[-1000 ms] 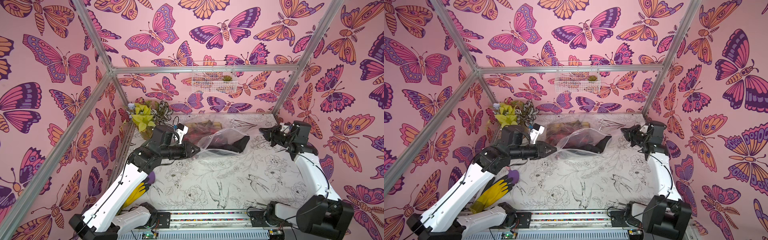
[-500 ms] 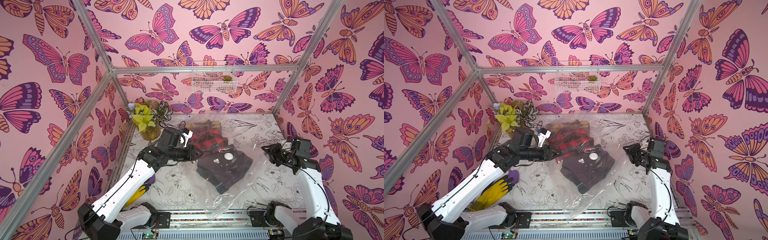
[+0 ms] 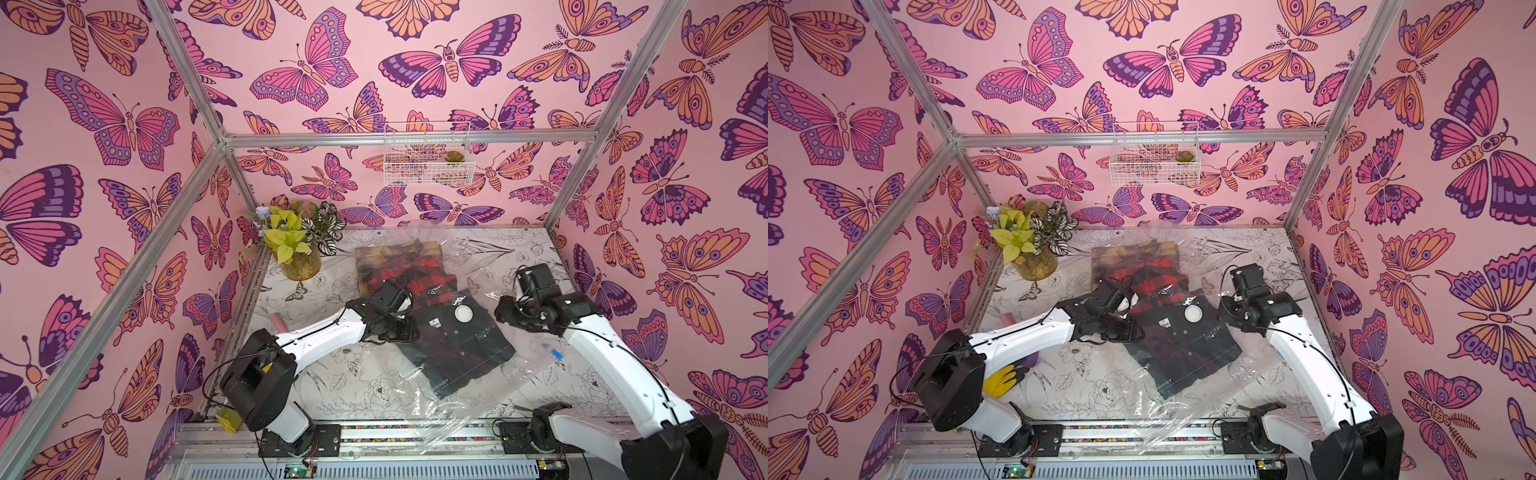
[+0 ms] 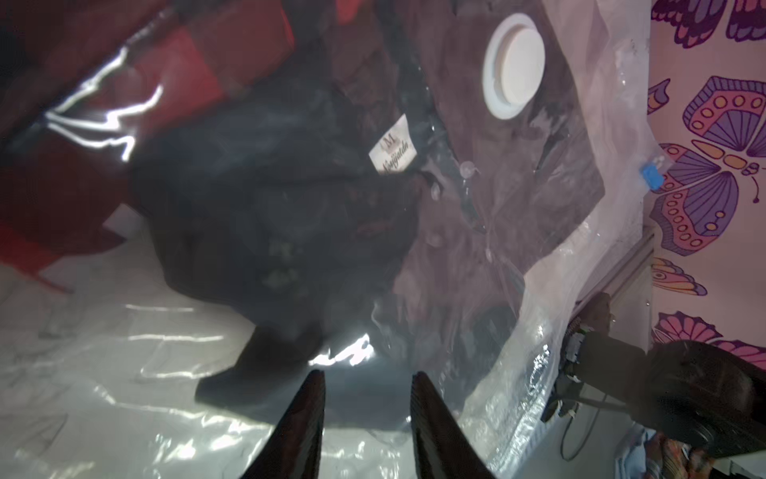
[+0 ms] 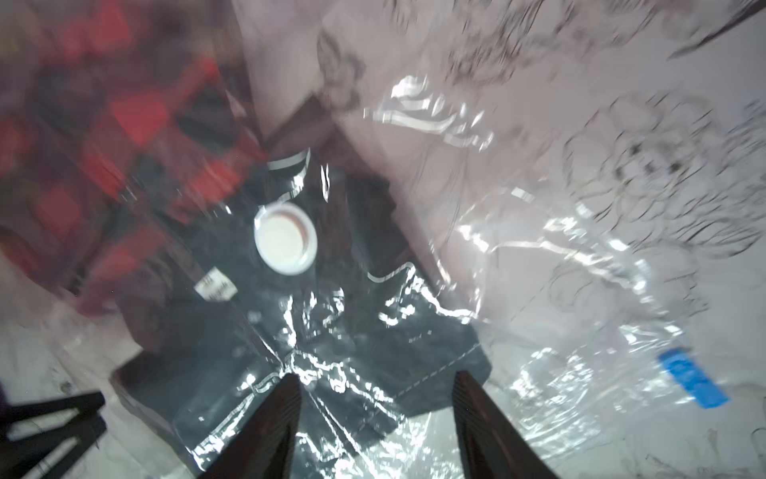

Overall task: Place the folded shirt into the vacuum bag
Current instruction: Adjust the vacuum bag at the center of the board.

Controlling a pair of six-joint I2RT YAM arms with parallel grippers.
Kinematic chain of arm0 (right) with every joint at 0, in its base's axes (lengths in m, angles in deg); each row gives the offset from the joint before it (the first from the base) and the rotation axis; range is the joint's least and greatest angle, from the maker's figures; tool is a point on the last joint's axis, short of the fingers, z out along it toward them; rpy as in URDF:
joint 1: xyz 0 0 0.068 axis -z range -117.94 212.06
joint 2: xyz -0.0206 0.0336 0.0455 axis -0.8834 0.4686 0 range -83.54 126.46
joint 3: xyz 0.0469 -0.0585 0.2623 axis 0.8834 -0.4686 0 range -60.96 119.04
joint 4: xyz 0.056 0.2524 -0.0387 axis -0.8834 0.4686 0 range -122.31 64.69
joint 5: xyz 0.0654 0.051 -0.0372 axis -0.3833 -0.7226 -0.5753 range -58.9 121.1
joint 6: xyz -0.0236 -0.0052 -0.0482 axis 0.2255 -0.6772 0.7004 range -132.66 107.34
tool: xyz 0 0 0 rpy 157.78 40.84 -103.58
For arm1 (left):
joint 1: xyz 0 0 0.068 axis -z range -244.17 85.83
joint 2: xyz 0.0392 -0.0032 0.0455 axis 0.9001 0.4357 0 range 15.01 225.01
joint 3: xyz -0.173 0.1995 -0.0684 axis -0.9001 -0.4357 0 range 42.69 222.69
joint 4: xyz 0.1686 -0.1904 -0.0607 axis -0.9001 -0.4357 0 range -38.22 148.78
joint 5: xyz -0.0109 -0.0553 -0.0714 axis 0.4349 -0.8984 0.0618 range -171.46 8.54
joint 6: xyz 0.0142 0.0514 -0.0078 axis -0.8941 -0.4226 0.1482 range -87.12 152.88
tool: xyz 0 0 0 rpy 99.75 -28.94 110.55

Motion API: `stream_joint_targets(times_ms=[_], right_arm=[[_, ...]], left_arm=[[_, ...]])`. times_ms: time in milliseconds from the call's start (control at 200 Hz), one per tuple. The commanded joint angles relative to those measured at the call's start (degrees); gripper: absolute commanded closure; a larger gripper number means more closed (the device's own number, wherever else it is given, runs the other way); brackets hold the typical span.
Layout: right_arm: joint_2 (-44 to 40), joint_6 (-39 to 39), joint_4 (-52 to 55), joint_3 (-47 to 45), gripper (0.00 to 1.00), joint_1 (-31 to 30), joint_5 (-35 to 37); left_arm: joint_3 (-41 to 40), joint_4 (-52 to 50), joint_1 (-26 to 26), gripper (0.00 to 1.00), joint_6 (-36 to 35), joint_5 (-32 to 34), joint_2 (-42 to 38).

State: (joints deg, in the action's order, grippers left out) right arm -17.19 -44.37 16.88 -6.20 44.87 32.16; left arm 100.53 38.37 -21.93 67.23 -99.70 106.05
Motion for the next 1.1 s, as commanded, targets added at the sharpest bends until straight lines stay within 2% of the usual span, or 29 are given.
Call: stream_joint_targets(times_ms=[0, 100, 180, 391, 591, 721, 791, 876, 1091], right_arm=[[2.8, -2.8, -2.3, -5.3, 0.5, -3.4, -4.0], [6.9, -5.8, -9.9, -10.8, 0.62, -4.1, -11.6], [10.4, -7.6, -15.2, -13.2, 0.68, -4.1, -14.0], [20.8, -12.0, -27.8, -14.1, 0.74, -4.5, -19.9], [30.1, -19.1, -39.0, -11.4, 0.76, -9.4, -21.5], [35.8, -24.8, -45.2, -7.0, 0.77, -11.8, -22.0], [38.1, -27.8, -48.8, -5.3, 0.77, -12.3, -24.0], [38.0, -28.5, -49.5, -4.2, 0.76, -12.3, -26.6], [27.4, -15.2, -34.0, -2.8, 0.61, -10.1, -31.9]], left_arm=[[0.0, 4.5, -2.0, 0.63, -1.3, 1.0, 5.0], [2.1, 4.4, -3.3, 0.63, -1.6, 2.5, 9.1], [3.7, 4.0, -4.6, 0.65, -1.8, 4.6, 12.3], [10.5, -0.9, -7.6, 0.67, -5.3, 10.7, 19.5], [17.7, -3.7, -12.0, 0.68, -9.6, 18.0, 22.9], [24.2, -6.5, -14.1, 0.67, -13.0, 19.2, 24.4], [26.2, -9.1, -14.2, 0.66, -14.4, 19.0, 22.6], [24.2, -9.7, -14.2, 0.65, -14.7, 17.7, 17.4], [15.9, -9.4, -11.8, 0.6, -15.0, 11.7, 4.0]])
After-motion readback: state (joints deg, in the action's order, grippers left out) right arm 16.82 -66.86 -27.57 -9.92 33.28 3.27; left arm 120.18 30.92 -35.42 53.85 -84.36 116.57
